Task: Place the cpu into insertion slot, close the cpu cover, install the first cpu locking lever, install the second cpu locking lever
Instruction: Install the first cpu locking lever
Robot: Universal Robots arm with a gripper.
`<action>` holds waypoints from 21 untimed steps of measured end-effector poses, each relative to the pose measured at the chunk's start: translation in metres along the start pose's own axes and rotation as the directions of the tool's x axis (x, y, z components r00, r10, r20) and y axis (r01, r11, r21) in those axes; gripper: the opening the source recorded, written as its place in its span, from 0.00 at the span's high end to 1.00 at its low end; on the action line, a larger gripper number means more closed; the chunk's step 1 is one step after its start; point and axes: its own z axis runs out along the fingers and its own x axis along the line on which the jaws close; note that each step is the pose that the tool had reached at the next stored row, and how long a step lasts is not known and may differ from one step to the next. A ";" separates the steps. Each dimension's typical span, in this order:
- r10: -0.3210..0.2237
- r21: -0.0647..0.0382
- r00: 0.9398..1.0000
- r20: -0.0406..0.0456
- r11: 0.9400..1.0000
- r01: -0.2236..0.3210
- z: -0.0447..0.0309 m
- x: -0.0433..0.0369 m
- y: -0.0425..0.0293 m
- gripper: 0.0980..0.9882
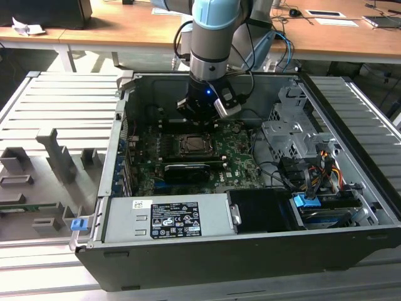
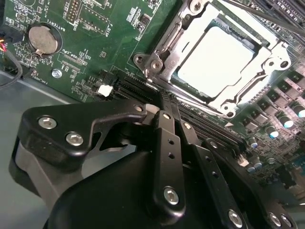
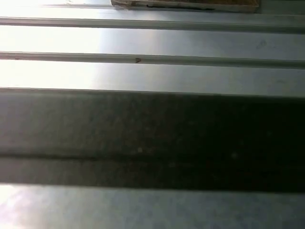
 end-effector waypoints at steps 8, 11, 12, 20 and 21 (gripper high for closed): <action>0.000 0.008 1.000 0.000 1.000 0.000 0.0013 -0.0005 -0.0002 0.99; 0.000 0.013 1.000 -0.001 1.000 0.000 0.0021 -0.0006 -0.0004 0.99; 0.000 0.011 1.000 0.001 1.000 0.000 0.0031 -0.0008 0.0000 0.99; 0.000 0.017 1.000 0.000 1.000 0.000 -0.0010 -0.0007 0.0001 0.99; 0.000 0.017 1.000 0.000 1.000 0.000 -0.0034 -0.0007 0.0003 0.99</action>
